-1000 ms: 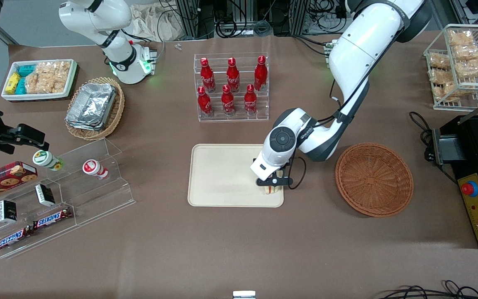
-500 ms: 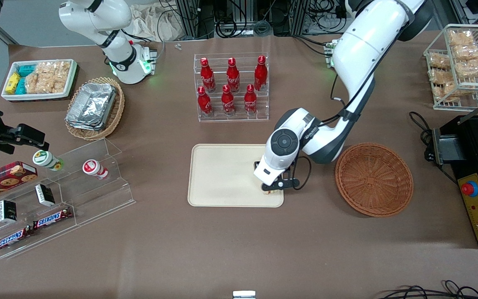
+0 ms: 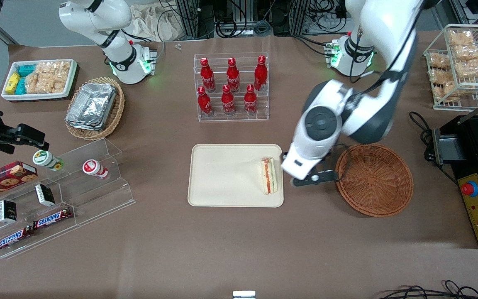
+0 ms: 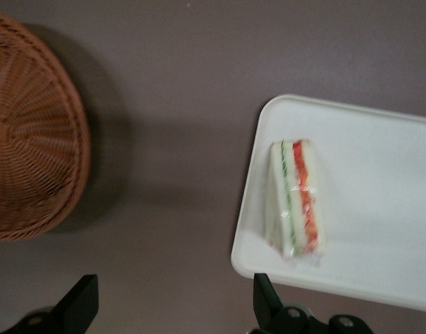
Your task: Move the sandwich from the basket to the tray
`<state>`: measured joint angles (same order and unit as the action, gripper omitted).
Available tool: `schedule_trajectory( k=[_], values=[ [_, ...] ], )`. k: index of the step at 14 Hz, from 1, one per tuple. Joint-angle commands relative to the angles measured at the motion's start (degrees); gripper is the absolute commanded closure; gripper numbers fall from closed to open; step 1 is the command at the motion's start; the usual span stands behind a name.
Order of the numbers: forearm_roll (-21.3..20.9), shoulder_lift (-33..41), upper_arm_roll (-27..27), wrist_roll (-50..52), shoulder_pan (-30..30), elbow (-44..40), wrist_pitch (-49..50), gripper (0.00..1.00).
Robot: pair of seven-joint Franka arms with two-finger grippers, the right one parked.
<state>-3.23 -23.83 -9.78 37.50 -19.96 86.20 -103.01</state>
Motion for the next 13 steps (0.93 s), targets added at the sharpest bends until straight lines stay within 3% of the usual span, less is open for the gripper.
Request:
schedule_trajectory(
  k=[1,6,11,13],
  values=[
    [4.4,5.4,5.5,-6.7,-0.3,2.5,1.9,0.0],
    [4.6,8.9,9.5,-15.5,-0.1,3.4,5.8,0.0],
    [6.1,20.3,19.0,-33.8,0.0,15.1,5.5,0.0],
    [6.0,21.6,21.2,-39.5,0.1,17.1,5.9,0.0]
  ],
)
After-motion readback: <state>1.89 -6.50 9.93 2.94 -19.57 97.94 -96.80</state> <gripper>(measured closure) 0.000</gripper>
